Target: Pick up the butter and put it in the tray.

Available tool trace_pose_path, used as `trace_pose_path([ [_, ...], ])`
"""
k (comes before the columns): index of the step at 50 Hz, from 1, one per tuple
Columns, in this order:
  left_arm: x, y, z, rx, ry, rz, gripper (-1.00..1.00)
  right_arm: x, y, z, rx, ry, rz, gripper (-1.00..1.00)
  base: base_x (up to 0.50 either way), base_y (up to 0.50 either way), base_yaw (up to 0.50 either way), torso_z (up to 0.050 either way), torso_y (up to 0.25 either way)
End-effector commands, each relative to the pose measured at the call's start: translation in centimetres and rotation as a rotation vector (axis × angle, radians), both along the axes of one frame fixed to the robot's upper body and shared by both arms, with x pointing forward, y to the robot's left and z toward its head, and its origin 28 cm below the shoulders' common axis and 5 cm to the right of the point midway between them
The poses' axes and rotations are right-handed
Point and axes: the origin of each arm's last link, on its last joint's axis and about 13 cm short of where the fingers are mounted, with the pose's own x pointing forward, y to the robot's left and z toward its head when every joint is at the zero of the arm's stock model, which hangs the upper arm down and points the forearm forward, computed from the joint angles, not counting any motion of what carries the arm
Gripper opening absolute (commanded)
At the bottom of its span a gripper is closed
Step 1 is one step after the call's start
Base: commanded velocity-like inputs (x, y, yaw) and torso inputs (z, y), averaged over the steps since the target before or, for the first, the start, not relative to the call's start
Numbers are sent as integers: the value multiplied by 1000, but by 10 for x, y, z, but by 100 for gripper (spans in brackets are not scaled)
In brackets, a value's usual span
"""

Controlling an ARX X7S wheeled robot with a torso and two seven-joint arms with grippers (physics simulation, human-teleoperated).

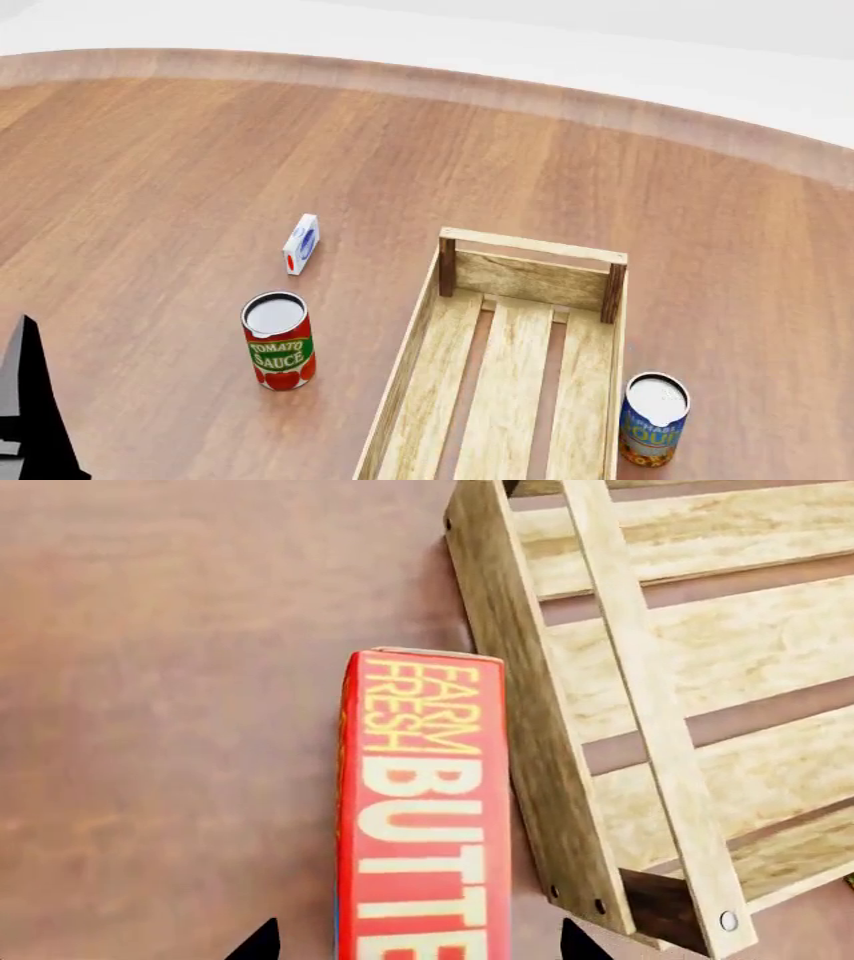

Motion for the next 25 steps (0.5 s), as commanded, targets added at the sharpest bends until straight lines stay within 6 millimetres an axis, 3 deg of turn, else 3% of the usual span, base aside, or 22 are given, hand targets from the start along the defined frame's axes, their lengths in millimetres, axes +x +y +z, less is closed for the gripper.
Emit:
trace_pose_path([
  [1, 1, 0, -1, 0, 3, 1, 100, -3, -5, -8, -3, 15, -20, 100, 0, 0, 0, 0, 0],
  [25, 1, 0, -1, 0, 4, 1, 100, -4, -11, -27, 26, 31, -73, 100, 0, 0, 0, 0, 0],
])
